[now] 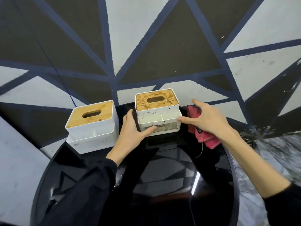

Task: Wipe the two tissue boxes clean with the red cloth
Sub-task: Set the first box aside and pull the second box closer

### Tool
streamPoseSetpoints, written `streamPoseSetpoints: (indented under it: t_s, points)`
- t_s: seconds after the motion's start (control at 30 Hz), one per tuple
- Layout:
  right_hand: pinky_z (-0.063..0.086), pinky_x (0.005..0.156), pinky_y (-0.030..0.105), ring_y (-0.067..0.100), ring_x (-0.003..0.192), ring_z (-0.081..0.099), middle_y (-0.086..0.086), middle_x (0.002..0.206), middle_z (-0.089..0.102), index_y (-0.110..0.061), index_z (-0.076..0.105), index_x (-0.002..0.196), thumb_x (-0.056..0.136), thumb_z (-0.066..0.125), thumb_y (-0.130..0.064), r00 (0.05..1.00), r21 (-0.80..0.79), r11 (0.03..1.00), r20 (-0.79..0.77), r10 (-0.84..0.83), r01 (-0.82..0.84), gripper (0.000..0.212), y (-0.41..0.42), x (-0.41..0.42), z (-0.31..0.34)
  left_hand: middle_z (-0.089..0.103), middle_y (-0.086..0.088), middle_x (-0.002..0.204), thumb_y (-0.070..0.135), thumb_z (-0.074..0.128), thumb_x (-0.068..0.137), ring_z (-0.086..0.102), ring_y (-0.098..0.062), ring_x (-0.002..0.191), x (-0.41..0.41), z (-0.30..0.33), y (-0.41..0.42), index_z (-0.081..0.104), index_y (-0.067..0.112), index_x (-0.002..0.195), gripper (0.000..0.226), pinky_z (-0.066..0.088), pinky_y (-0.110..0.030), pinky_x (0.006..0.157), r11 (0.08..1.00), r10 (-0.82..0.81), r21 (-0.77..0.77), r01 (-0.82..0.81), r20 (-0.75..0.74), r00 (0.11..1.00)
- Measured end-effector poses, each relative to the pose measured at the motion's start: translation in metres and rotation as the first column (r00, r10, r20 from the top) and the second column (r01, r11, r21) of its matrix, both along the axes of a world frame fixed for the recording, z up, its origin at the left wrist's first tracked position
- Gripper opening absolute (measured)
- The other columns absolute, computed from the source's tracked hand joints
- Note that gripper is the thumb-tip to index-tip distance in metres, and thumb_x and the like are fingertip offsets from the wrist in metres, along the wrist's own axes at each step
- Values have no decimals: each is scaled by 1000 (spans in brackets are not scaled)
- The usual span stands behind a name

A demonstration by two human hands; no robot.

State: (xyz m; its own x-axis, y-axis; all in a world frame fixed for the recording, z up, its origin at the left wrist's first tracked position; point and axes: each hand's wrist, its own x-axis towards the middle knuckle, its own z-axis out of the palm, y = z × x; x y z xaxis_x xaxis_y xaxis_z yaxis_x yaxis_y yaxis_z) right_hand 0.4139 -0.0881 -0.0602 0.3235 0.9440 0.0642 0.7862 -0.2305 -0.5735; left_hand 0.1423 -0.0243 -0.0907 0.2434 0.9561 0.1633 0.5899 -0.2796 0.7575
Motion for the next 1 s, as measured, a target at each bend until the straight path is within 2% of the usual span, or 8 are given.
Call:
streamPoseSetpoints:
  t_s: [0.1, 0.2, 0.37, 0.5, 0.57, 0.73, 0.87, 1.0]
  points:
    - [44, 112, 56, 25, 145, 46, -6, 159, 48, -39, 35, 159, 47, 62, -100, 995, -38, 994, 17, 100, -100, 131, 15, 5, 3, 35, 6, 167, 65, 87, 74, 37, -11, 152, -5, 0, 7, 19, 23, 166, 121, 40, -45, 124, 999, -33, -10, 33, 1, 999]
    - [47, 108, 54, 21, 140, 49, -12, 150, 56, -55, 33, 153, 38, 64, -104, 975, -82, 972, 6, 224, -222, 129, 28, 5, 1, 44, 13, 162, 49, 86, 85, 43, -5, 147, -7, 1, 8, 27, 30, 162, 99, 45, -41, 120, 996, -88, 4, 88, 11, 996]
    - [47, 108, 55, 18, 138, 51, -22, 147, 57, -63, 34, 148, 45, 71, -98, 953, -35, 954, -80, 293, -297, 115, 35, 8, -4, 50, 23, 153, 39, 80, 93, 46, 2, 142, -7, 7, 13, 26, 34, 162, 88, 50, -28, 111, 988, -155, 1, 155, 9, 988]
    - [49, 106, 55, 16, 135, 53, -25, 145, 58, -63, 34, 148, 53, 71, -95, 943, -3, 946, -84, 322, -324, 107, 35, 7, -7, 52, 39, 136, 36, 82, 92, 50, 23, 122, -7, 7, 14, 30, 34, 161, 87, 52, -12, 97, 988, -151, -14, 152, 47, 987]
    - [49, 105, 54, 15, 133, 54, -24, 143, 59, -64, 35, 148, 56, 71, -93, 941, 11, 945, -88, 327, -327, 104, 36, 7, -9, 52, 39, 134, 33, 82, 91, 50, 27, 118, -7, 8, 12, 32, 33, 160, 85, 51, -8, 94, 988, -150, -20, 152, 73, 986]
    - [48, 110, 49, 9, 130, 57, -27, 138, 62, -61, 42, 147, 61, 81, -81, 923, 28, 939, -176, 342, -342, 97, 29, 9, -12, 54, 35, 134, 27, 83, 91, 52, 23, 117, -7, 10, 5, 37, 32, 156, 80, 52, -9, 94, 990, -143, 0, 143, 97, 985]
    - [48, 112, 42, 5, 126, 59, -29, 136, 63, -57, 45, 149, 66, 86, -70, 910, 44, 936, -221, 351, -350, 93, 20, 6, -8, 57, 34, 136, 32, 83, 90, 56, 10, 126, -11, 15, -1, 38, 31, 157, 81, 56, -23, 103, 988, -155, 14, 155, 111, 982]
    - [49, 110, 42, 4, 124, 61, -29, 133, 65, -55, 47, 148, 69, 85, -67, 900, 86, 928, -226, 373, -363, 88, 4, -2, -3, 58, 20, 148, 42, 81, 85, 56, -1, 136, -21, 20, -13, 38, 28, 160, 87, 57, -31, 106, 981, -193, 36, 190, 135, 972]
